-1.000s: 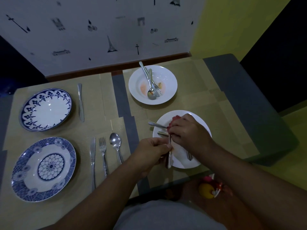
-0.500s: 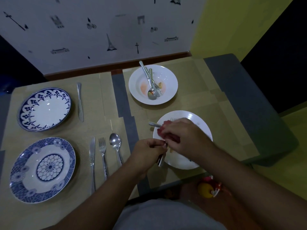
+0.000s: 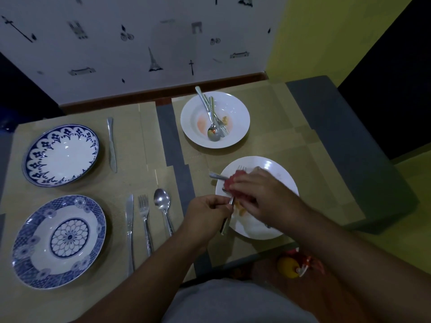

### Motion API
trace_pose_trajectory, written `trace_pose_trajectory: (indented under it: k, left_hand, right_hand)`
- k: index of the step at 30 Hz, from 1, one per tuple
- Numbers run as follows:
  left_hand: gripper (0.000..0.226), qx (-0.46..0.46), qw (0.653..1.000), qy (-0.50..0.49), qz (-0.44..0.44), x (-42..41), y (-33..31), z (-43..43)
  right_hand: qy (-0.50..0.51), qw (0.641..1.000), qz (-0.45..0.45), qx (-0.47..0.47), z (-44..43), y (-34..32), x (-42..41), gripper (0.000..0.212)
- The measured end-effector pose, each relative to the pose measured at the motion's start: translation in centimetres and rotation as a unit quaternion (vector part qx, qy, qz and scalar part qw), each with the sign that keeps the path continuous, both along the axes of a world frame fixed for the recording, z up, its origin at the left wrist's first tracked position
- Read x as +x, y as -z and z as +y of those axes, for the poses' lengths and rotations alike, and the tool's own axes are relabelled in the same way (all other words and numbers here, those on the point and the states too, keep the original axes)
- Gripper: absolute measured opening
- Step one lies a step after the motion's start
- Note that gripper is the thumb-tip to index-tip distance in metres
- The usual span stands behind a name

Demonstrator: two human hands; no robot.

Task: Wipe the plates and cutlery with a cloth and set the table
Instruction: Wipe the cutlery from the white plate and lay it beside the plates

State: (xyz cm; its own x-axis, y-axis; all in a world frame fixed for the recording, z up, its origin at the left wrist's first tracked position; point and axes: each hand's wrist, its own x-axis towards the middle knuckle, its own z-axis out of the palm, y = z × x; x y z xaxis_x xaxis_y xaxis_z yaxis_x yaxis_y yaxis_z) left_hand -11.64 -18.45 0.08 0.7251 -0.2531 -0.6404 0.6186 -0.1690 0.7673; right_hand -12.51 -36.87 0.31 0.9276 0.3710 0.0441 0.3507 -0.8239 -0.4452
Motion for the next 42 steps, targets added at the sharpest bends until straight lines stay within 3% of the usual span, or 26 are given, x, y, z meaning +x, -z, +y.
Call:
trace_pose_trajectory:
  k: [2,8,12,21,26,29,34,42]
  left_hand:
    - [0.016,0.003,1.0,0.007,-0.002,-0.2,0.1,0.2]
    - [0.018,0.003,0.999,0.025,-0.02,0.3,-0.4,0.6]
    - [0.016,-0.009,0.999,0.037,0.014,0.6,-0.5,0.5]
    - [0.017,-0.067,0.994,0.047,0.068,0.9,-0.2,0.9]
    - [0.022,-0.023,0.997,0.064,0.033,1.3,0.0,0.7]
    - [0.021,-0.012,0.996,0.081,0.027,1.1,0.1,0.9]
    - [0.021,-0.014,0.996,0.038,0.076,1.2,0.0,0.4]
    - [0.019,0.027,0.997,0.0,0.067,1.1,0.8,0.2]
  right_hand:
    - [-0.028,1.0,0.002,-0.001,0.5,0.0,-0.6,0.036]
    - [0.079,0.994,-0.066,0.031,-1.2,-1.0,1.7,0.039]
    - [0.073,0.992,-0.104,0.027,-1.0,-1.3,1.2,0.042]
    - [0.058,0.994,-0.081,0.042,-1.0,-0.6,1.1,0.042]
    - [-0.007,0.999,-0.031,-0.007,-0.3,0.8,0.4,0.04]
    - [0.012,0.999,-0.048,-0.006,-0.7,0.6,1.6,0.037]
    - [0.127,0.989,-0.076,0.01,-1.6,-0.2,2.4,0.044]
    - [0.064,0.997,-0.033,0.029,-1.0,0.4,1.5,0.042]
